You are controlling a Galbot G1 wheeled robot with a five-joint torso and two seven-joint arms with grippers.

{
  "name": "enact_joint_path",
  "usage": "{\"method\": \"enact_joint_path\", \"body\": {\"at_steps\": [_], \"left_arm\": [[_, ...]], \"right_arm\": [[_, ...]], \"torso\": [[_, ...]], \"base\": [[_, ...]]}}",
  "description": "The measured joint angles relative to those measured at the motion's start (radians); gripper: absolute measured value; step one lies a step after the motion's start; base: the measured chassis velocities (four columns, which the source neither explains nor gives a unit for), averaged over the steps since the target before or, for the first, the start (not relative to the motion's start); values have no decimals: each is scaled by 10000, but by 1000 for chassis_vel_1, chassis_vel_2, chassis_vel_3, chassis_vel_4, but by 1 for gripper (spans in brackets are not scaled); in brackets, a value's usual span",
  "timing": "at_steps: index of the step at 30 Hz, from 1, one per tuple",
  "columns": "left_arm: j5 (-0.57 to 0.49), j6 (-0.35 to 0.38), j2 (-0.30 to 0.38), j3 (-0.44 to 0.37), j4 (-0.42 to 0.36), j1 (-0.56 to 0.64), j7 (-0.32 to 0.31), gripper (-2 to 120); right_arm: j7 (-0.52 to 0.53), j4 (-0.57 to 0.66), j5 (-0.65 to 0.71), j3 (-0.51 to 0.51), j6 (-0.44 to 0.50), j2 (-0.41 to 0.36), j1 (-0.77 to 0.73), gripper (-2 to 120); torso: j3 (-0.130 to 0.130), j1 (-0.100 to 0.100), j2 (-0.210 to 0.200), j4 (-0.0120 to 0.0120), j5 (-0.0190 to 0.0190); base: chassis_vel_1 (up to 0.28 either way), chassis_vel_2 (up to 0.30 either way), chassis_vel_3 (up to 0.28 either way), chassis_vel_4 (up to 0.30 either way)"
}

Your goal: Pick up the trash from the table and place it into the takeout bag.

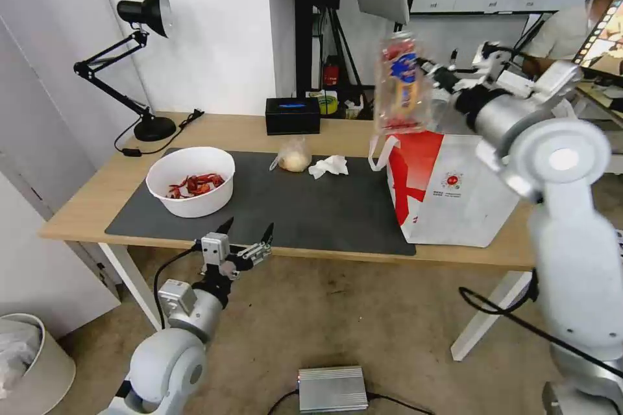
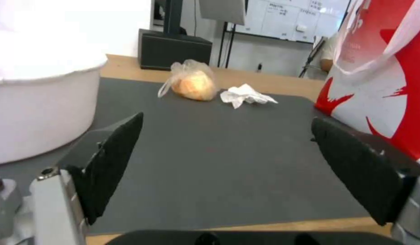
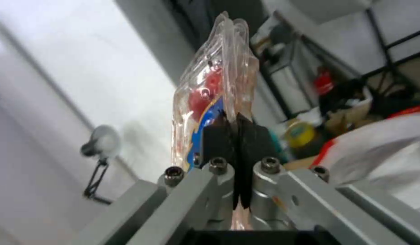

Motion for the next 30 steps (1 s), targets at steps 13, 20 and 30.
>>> {"method": "enact_joint_path", "body": {"at_steps": [13,20,30], "left_arm": [[-26,-24,-201,340,51,-20,-21,100],[-22,-24,-231,400,16,-7,-33,100],[-6,-24,-241,398,-119,54,-45,100]], "right_arm": [[-413,-668,-1166,405,247,-1294,-106,0],[-594,-797,-1485,534,276,-1455,-433,0],[-1521,-1014,-2752,620,532,-1347,-1213,0]], "torso": [[0,1,0,-1,0],[0,1,0,0,0],[-1,1,0,0,0]], "base": [[0,0,0,0],[0,0,0,0],[0,0,0,0]]}}
